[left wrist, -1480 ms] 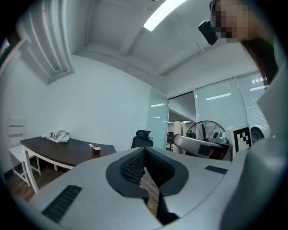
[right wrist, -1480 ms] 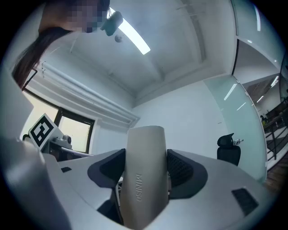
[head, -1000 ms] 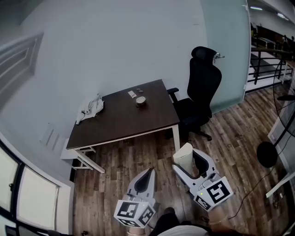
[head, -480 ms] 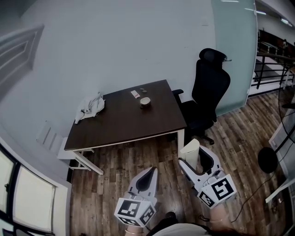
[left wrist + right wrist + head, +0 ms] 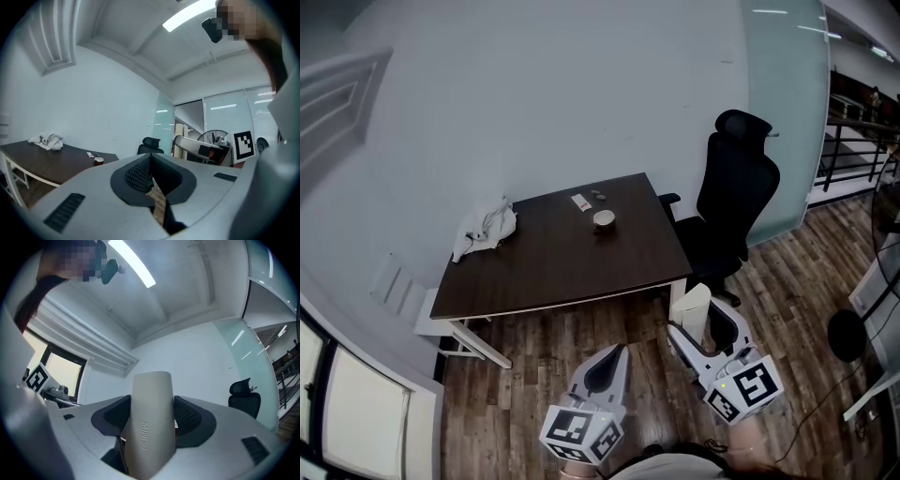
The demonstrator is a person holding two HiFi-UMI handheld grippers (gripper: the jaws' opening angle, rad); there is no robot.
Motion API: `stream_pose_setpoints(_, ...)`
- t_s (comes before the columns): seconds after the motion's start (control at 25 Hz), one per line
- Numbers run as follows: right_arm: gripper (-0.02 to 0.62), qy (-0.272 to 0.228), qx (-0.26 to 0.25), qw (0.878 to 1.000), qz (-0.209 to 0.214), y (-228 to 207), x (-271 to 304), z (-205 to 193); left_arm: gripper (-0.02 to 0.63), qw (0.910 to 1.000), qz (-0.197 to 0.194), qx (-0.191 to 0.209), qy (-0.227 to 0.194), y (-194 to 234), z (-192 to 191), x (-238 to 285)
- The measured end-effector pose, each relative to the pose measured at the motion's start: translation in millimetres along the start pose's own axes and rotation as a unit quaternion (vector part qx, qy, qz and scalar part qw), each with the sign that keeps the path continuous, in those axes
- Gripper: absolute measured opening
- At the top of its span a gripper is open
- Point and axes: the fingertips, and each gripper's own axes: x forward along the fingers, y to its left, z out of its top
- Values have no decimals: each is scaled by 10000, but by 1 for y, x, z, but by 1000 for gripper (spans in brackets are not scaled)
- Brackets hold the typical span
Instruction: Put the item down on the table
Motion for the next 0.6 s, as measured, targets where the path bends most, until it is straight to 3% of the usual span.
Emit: stream_pose_setpoints(0.6, 295, 90, 126, 9998, -113, -15, 49, -22, 18, 9998, -105, -133, 88, 48, 1, 37)
